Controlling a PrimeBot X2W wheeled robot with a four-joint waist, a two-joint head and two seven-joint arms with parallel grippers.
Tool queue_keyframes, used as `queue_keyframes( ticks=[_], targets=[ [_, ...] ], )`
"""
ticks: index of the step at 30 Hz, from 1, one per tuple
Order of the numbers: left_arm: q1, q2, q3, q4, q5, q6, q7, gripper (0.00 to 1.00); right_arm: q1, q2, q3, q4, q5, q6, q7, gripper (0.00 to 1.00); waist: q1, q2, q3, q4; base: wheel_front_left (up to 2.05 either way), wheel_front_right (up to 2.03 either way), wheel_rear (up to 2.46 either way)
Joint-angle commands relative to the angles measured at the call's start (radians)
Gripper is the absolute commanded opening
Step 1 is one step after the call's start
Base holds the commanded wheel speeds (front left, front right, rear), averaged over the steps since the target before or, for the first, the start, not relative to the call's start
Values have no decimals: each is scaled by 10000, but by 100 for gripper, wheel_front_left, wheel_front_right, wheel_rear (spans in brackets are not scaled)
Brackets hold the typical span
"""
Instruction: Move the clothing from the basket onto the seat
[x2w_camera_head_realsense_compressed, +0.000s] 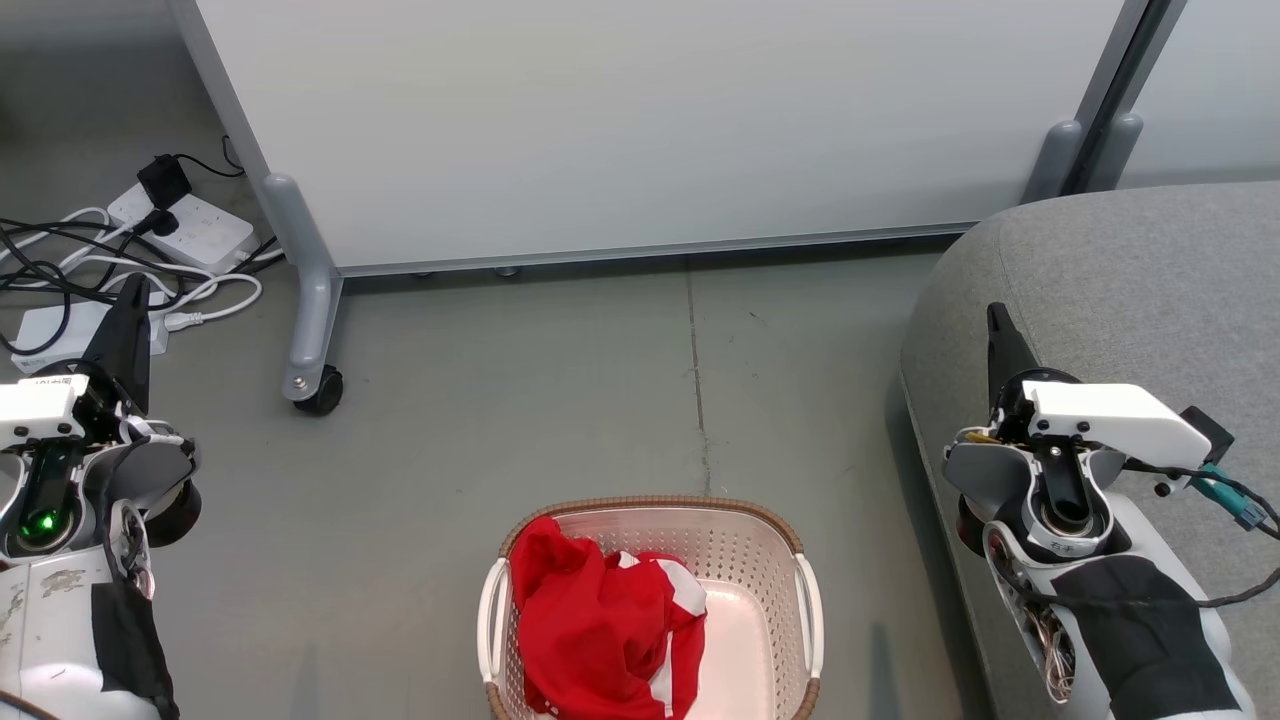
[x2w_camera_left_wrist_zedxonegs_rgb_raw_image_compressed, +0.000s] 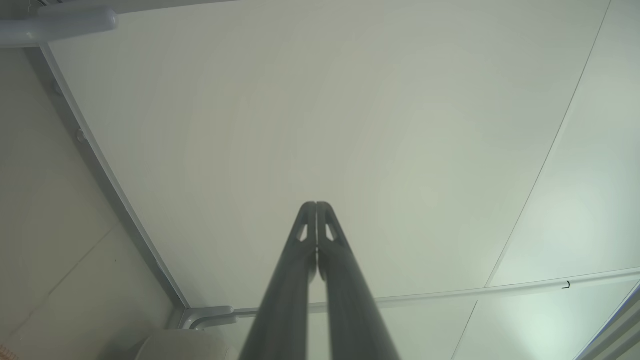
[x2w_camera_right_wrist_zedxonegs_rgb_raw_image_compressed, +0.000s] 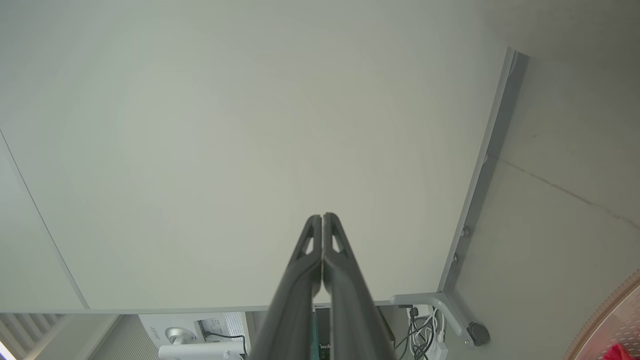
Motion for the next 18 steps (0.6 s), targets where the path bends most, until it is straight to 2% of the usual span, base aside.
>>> queue_keyframes(
  ticks=[1, 3, 4, 18],
  targets=[
    [-173, 48, 27, -22, 41, -49, 2, 0, -29, -52, -7, 46, 31, 61, -21, 0, 0, -1, 0, 0, 0, 0, 0],
    [-173, 48, 27, -22, 41, -49, 2, 0, -29, -52, -7, 46, 31, 61, -21, 0, 0, -1, 0, 0, 0, 0, 0],
    [1, -3, -1, -4, 1, 0, -4, 100, 2, -3, -1, -3, -2, 0, 0, 100, 0, -1, 0, 0, 0, 0, 0],
    [646, -247, -672, -816, 128, 0, -893, 100, 663, -272, -122, -648, -477, -4, -39, 100, 0, -1, -36, 3, 0, 0, 0]
  ],
)
